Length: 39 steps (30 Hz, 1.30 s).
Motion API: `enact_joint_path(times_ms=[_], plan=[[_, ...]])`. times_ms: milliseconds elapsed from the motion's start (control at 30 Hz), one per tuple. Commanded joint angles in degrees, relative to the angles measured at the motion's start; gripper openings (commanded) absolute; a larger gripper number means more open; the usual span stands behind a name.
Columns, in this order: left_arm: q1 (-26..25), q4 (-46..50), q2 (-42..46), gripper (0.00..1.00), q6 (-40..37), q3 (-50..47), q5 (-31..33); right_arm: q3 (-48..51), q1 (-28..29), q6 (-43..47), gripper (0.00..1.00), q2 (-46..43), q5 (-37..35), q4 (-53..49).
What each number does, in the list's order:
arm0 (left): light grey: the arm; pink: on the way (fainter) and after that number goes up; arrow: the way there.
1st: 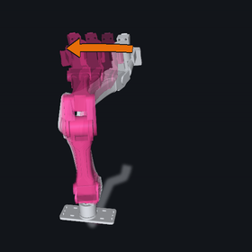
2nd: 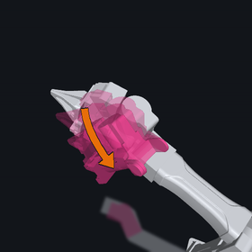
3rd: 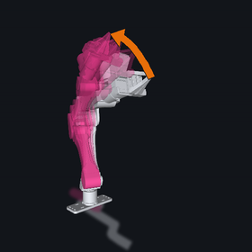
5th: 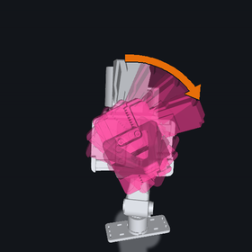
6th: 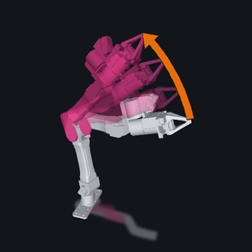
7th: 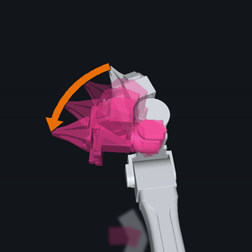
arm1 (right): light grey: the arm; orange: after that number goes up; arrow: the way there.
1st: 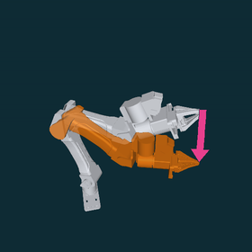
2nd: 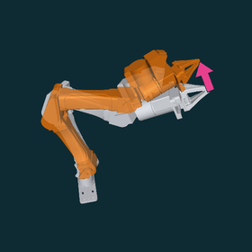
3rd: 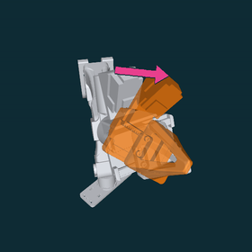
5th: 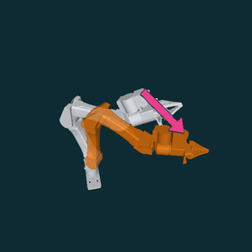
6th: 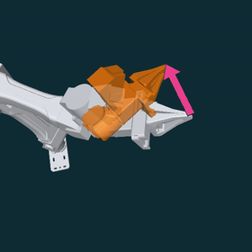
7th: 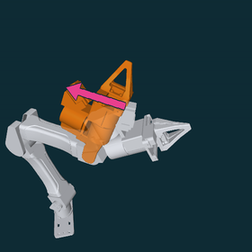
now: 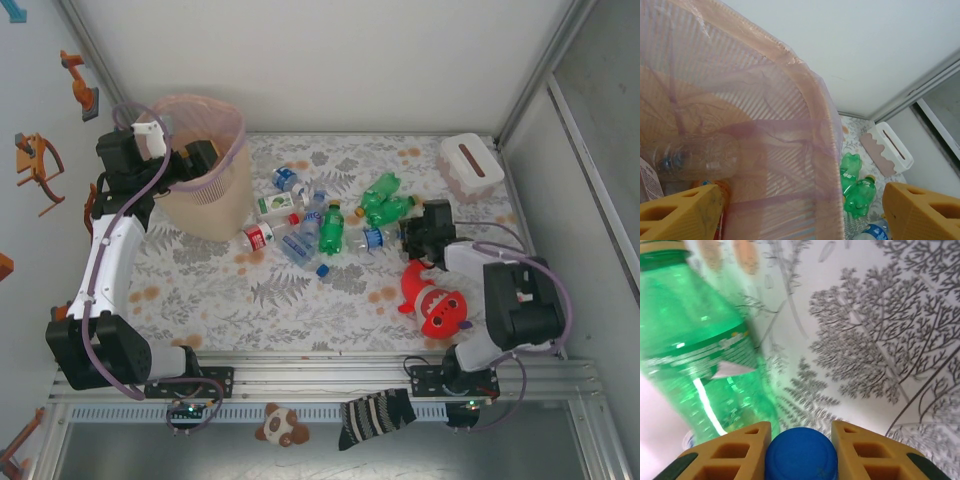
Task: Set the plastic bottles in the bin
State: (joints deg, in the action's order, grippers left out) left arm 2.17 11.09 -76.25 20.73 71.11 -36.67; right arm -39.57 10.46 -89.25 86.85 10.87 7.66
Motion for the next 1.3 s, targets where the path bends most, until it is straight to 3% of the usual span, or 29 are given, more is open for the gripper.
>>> enact_joint_path(times_ms=[0, 233, 567, 800, 967, 1267], plan=[[-0.9, -2.02, 0.73, 0.83, -0.61, -0.58, -2.71, -0.69, -0.18, 8.2, 0.27, -6.34, -2.97, -4.31], [-2.54, -2.76, 1.12, 0.83, -2.9, -0.18, -7.08, -5.1, 1.35, 29.86, 0.23, -15.14, -3.03, -11.07], [-8.53, -6.92, 2.79, 0.81, -7.81, -0.09, -18.94, -8.33, 6.45, 53.95, 0.19, -21.82, 7.44, -4.05], [-14.39, -9.9, 4.72, 0.84, -10.15, -0.55, -26.97, -10.58, 8.81, 61.46, 0.19, -24.71, 20.56, 4.48], [-19.53, -9.19, 5.75, 0.88, -12.66, -0.48, -28.98, -14.52, 11.51, 65.83, 0.16, -25.99, 28.62, 5.99], [-29.27, -5.54, 5.34, 0.94, -18.17, 0.08, -29.08, -23.13, 19.04, 69.46, 0.14, -25.54, 32.68, 5.96]])
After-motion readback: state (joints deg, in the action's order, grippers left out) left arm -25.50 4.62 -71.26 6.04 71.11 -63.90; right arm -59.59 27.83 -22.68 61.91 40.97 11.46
